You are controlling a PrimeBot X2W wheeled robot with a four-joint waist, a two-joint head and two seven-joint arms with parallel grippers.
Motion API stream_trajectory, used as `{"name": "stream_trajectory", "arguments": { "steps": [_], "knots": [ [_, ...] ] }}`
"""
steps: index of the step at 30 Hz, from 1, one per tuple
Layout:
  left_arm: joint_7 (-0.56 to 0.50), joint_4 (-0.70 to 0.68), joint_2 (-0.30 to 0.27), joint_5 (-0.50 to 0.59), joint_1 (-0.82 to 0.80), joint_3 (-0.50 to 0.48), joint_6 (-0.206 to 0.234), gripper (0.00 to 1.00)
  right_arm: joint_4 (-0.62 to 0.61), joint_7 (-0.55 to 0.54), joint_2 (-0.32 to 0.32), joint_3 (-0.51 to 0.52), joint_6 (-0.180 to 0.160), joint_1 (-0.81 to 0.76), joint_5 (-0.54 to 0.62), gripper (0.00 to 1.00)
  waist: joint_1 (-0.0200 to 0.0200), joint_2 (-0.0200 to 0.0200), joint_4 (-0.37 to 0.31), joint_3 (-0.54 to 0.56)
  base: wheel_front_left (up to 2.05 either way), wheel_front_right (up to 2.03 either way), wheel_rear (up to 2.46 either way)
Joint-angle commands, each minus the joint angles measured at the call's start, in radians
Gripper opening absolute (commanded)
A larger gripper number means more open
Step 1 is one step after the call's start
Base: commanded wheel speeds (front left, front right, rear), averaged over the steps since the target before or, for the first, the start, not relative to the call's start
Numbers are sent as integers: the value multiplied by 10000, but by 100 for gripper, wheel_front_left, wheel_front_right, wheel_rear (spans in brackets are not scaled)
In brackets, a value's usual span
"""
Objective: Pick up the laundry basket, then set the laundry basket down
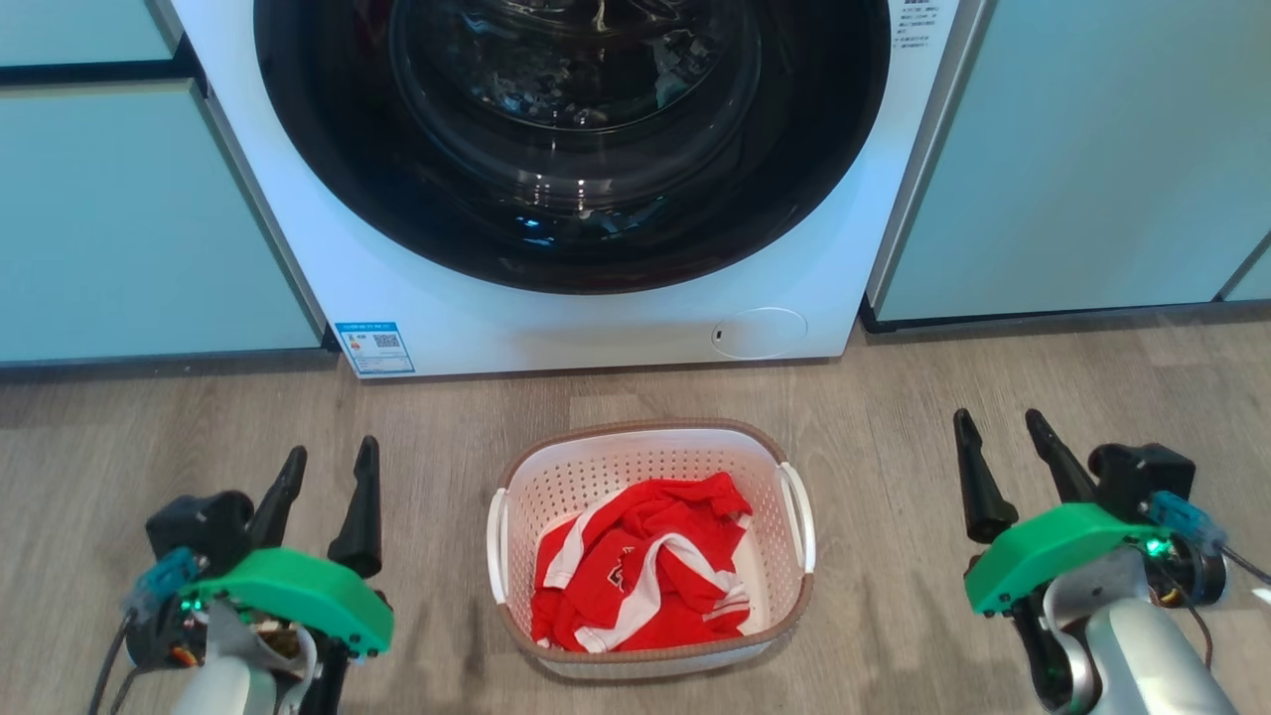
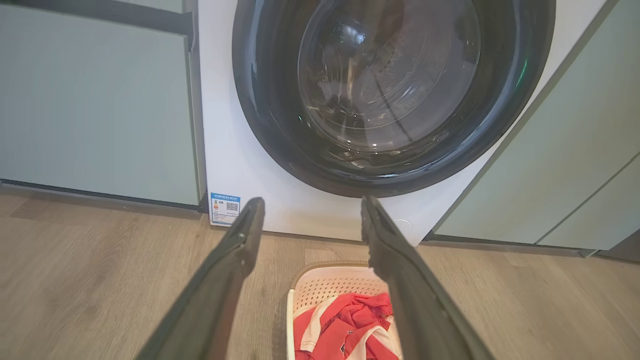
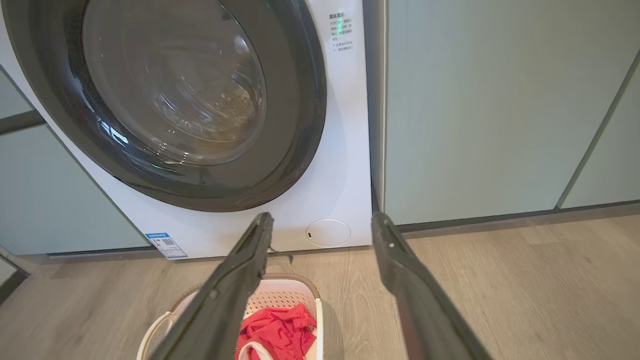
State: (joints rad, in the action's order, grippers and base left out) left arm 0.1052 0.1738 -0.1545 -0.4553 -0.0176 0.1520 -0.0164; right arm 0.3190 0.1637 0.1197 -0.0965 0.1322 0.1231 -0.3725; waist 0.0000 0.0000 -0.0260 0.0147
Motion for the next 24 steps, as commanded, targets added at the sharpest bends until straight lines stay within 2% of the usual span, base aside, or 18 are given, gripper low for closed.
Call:
{"name": "stream_trajectory", "arguments": {
  "steps": [1,24],
  "knots": [
    [153,-394,-277,352,-316,-230,97,100,-256,167,206,-198,-12,550,354,100,0,0,1,2,0,0,0],
    [457,-585,-594,2764,-270,164,651,100,134,840,277,-554,-15,756,2790,100,0,0,-41,-13,0,0,0]
  ]
}}
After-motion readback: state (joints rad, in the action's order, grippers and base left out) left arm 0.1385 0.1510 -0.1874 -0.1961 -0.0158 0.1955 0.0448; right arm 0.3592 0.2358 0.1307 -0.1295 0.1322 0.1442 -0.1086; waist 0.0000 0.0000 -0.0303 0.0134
